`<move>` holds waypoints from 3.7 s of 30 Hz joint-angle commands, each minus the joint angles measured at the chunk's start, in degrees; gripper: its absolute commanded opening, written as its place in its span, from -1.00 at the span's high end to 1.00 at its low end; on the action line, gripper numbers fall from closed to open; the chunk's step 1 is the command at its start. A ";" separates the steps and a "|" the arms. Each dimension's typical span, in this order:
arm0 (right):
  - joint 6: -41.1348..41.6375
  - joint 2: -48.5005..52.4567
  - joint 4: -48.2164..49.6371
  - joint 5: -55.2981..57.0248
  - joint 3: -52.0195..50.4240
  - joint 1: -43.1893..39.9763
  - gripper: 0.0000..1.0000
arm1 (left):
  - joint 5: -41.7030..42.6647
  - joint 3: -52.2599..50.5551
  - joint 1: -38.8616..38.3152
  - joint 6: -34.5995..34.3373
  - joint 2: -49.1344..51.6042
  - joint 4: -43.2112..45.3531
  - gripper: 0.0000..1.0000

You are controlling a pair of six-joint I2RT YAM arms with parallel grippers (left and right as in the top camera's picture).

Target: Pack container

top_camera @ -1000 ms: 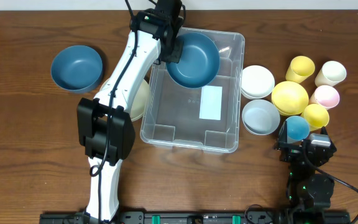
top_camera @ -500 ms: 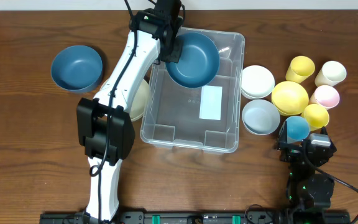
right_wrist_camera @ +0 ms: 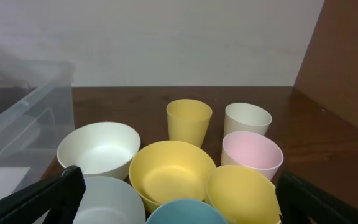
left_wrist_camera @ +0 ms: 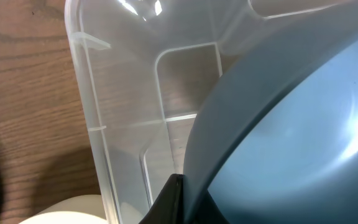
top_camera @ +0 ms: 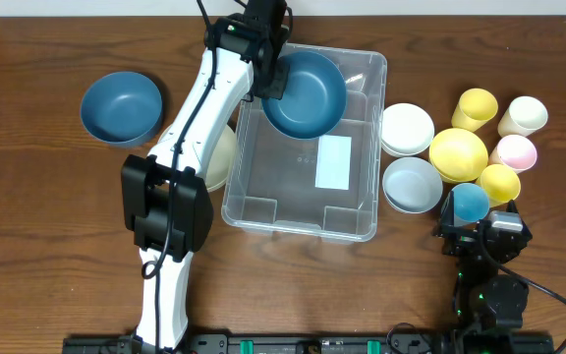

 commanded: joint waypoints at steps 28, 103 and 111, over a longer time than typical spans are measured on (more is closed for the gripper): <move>0.76 -0.39 -0.20 0.31 -0.09 0.55 -0.98 | -0.48 0.46 0.26 -0.28 0.55 -1.16 0.88; 0.76 -0.39 -0.20 0.31 -0.09 0.55 -0.98 | 7.89 -13.88 -6.47 0.37 -1.18 6.54 0.88; 0.76 -0.39 -0.20 0.31 -0.09 0.55 -0.98 | -1.57 -13.97 -5.88 0.39 -1.05 10.14 0.88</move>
